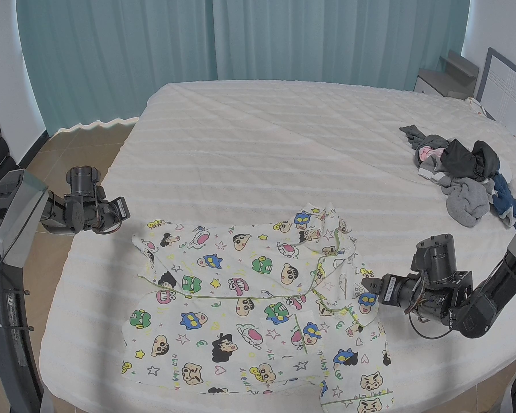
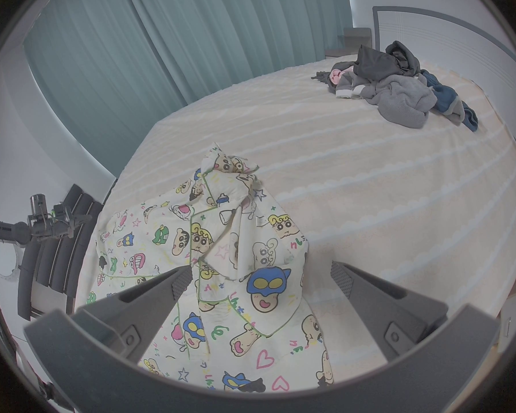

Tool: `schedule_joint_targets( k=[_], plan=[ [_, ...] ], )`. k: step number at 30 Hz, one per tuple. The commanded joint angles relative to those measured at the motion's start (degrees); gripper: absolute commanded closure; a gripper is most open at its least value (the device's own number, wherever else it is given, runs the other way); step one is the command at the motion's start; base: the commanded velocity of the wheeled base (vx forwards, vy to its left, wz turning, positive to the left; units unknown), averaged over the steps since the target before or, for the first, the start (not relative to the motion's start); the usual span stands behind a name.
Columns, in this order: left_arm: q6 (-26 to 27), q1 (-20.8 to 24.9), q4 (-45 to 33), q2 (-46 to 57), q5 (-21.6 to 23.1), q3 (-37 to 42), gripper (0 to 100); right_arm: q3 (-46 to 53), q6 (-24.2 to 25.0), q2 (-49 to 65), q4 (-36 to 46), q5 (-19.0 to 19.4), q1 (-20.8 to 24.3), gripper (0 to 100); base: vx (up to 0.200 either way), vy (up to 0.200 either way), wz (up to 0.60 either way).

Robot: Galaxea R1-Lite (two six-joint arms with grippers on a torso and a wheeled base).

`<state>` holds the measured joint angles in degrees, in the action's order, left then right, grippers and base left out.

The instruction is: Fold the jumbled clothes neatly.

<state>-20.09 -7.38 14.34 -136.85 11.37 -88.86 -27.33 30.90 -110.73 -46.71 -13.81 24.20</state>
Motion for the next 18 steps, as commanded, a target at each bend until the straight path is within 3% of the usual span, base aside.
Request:
schedule_joint_targets(
  k=[1, 7, 12, 18],
  plan=[
    [-0.2, -0.8, -0.1, 0.3, 0.1, 0.4, 100, -1.1, -0.1, -2.9, 0.0, 0.0, -0.5, 0, 0.0, 0.0, 0.0],
    [-1.1, -0.7, 0.0, 1.3, 1.1, 5.7, 100, -0.9, 0.1, -3.2, 0.0, 0.0, -0.7, 0, 0.0, 0.0, 0.0],
    [-1.2, -0.8, 0.0, 6.4, 10.7, 16.8, 100, -0.2, 0.3, -2.7, 0.0, 0.0, -0.7, 0, 0.0, 0.0, 0.0],
    [-1.2, -1.9, 1.0, 11.4, 13.5, 23.6, 100, 0.3, 0.4, -2.7, 0.0, -0.1, -0.4, 0, 0.0, 0.0, 0.0]
  ],
)
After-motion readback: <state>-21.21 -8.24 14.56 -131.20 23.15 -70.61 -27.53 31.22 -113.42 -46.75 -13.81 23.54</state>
